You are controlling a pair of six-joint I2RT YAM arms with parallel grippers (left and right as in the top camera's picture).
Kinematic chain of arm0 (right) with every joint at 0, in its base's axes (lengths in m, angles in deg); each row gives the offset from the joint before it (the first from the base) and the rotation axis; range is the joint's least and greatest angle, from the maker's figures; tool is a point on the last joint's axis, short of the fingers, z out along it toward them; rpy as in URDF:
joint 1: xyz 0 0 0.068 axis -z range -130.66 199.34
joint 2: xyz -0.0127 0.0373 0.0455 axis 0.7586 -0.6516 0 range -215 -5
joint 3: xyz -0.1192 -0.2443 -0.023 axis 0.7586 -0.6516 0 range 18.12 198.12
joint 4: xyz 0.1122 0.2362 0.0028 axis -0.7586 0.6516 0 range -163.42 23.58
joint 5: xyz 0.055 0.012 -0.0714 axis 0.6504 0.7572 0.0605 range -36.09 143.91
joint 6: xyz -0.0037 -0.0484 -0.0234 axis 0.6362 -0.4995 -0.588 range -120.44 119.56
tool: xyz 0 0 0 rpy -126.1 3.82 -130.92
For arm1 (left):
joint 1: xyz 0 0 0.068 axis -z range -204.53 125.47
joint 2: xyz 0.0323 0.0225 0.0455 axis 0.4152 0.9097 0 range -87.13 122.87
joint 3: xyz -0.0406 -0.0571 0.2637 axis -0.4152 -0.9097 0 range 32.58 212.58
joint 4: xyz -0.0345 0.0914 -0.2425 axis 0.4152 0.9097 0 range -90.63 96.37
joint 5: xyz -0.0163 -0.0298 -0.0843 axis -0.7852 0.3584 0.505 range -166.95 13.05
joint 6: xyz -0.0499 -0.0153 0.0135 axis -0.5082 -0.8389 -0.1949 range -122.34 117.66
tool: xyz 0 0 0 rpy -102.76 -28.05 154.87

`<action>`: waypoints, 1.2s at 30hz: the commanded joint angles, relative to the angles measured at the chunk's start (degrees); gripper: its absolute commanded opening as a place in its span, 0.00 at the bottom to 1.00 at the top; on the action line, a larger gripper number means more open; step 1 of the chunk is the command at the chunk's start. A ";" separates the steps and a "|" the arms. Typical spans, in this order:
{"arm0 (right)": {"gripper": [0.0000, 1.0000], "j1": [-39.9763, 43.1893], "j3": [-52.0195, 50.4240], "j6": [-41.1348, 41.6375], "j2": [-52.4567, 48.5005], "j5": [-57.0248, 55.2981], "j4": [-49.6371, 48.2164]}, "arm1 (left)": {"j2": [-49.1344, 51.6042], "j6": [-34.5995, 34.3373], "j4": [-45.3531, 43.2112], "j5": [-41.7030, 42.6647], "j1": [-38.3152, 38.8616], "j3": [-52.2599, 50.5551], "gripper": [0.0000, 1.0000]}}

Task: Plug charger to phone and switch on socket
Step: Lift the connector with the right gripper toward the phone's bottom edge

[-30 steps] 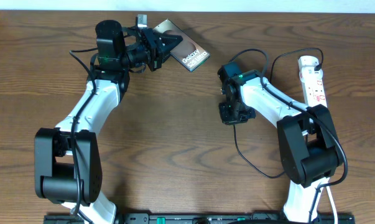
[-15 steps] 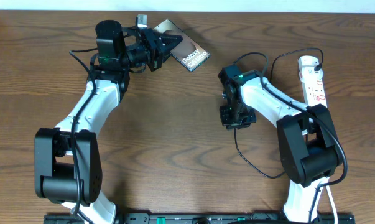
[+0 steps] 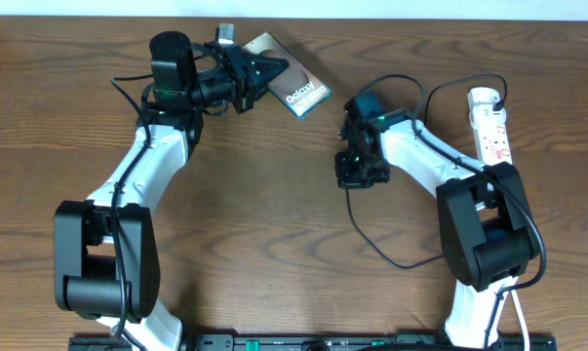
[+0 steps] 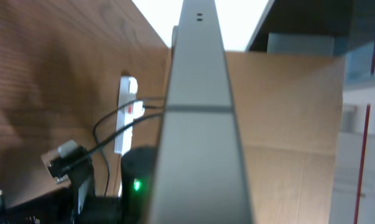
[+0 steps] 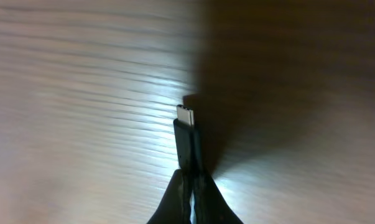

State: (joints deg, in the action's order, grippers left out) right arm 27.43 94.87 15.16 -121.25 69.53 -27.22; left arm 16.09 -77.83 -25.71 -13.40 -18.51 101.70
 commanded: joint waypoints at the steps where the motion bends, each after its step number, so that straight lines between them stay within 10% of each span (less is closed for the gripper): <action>1: 0.01 2.75 -0.72 -9.68 1.03 16.65 -1.09 | -0.98 3.80 -0.72 7.48 -1.29 0.48 0.07; 14: 0.01 7.54 -0.72 -26.03 6.78 43.17 -0.76 | -0.98 16.06 -0.92 26.45 -8.70 0.48 0.07; 36: 0.01 4.52 2.58 -24.85 17.03 39.41 0.94 | 1.49 17.75 -1.11 25.59 -7.04 0.48 0.07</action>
State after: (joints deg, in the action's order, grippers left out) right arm 33.11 96.51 -9.06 -104.87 108.89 -26.52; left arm 16.64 -58.53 -26.41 11.26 -26.27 101.70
